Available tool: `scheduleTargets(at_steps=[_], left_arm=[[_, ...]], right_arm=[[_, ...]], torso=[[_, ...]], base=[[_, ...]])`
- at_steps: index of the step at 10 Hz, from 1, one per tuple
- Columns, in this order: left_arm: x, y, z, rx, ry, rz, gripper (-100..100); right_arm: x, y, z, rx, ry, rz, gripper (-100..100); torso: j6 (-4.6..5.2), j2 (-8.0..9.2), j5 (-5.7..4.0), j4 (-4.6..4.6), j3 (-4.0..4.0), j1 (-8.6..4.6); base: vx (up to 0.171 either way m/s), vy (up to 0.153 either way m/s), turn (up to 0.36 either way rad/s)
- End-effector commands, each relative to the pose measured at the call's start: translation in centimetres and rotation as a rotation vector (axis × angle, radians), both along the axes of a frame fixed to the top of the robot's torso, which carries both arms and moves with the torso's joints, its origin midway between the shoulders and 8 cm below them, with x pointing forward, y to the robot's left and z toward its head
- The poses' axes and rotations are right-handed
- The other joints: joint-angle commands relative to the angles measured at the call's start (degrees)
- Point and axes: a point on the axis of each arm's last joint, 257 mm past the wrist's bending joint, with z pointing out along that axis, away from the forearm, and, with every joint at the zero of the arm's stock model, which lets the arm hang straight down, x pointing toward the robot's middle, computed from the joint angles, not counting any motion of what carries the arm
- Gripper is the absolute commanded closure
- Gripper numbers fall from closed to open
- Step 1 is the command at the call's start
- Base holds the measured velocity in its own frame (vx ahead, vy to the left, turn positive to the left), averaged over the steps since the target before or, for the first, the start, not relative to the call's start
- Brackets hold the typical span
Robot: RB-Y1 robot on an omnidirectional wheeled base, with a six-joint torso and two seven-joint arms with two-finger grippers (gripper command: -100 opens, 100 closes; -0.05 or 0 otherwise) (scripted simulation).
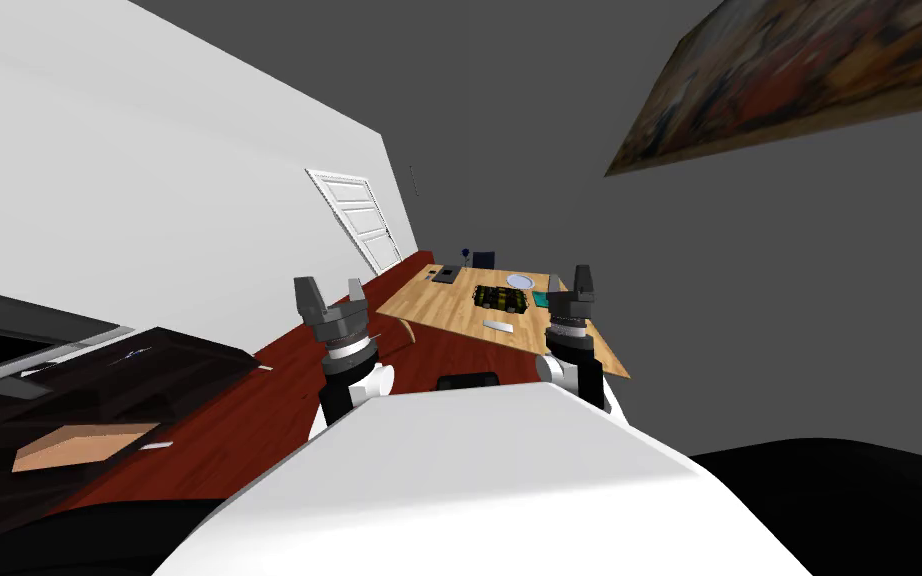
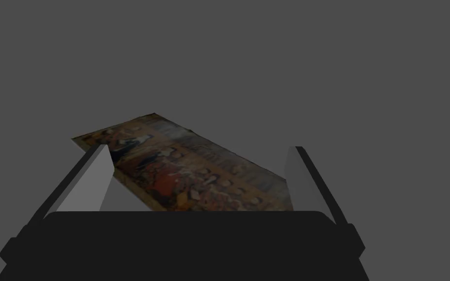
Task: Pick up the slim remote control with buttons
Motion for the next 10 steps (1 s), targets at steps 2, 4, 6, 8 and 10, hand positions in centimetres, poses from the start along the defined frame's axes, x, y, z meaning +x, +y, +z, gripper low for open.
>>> scheduleTargets(at_steps=[2, 4, 6, 8, 10], left_arm=[[0.0, 0.0, 0.0, 0.000, 0.000, 0.000, 0], [0.0, 0.0, 0.0, 0.000, 0.000, 0.000, 0], [0.0, 0.0, 0.0, 0.000, 0.000, 0.000, 0], [0.0, 0.0, 0.0, 0.000, 0.000, 0.000, 0], [0.0, 0.0, 0.0, 0.000, 0.000, 0.000, 0]], right_arm=[[0.8, 0.5, -3.4, -0.024, 0.107, 0.018, -100], [1.3, 0.7, -7.2, -0.031, 0.217, 0.027, -100], [1.2, 0.9, -12.4, -0.033, 0.357, 0.033, -100], [0.9, 1.1, -15.3, -0.033, 0.436, 0.036, -100], [-0.4, 1.7, -21.3, -0.036, 0.595, 0.047, -100]], torso=[[-0.01, 0.13, -0.01, 0.02, 0.07, -0.07], [-0.01, 0.33, -0.02, 0.07, 0.19, -0.08], [-0.01, 0.40, -0.03, 0.09, 0.23, -0.13], [0.01, 0.32, -0.03, 0.08, 0.19, -0.12], [-0.01, 0.33, -0.02, 0.07, 0.19, -0.10]], base=[[-0.060, -0.020, 0.098], [-0.094, -0.025, 0.120], [-0.100, -0.030, 0.200], [-0.063, -0.016, 0.105], [-0.091, -0.016, 0.292]])
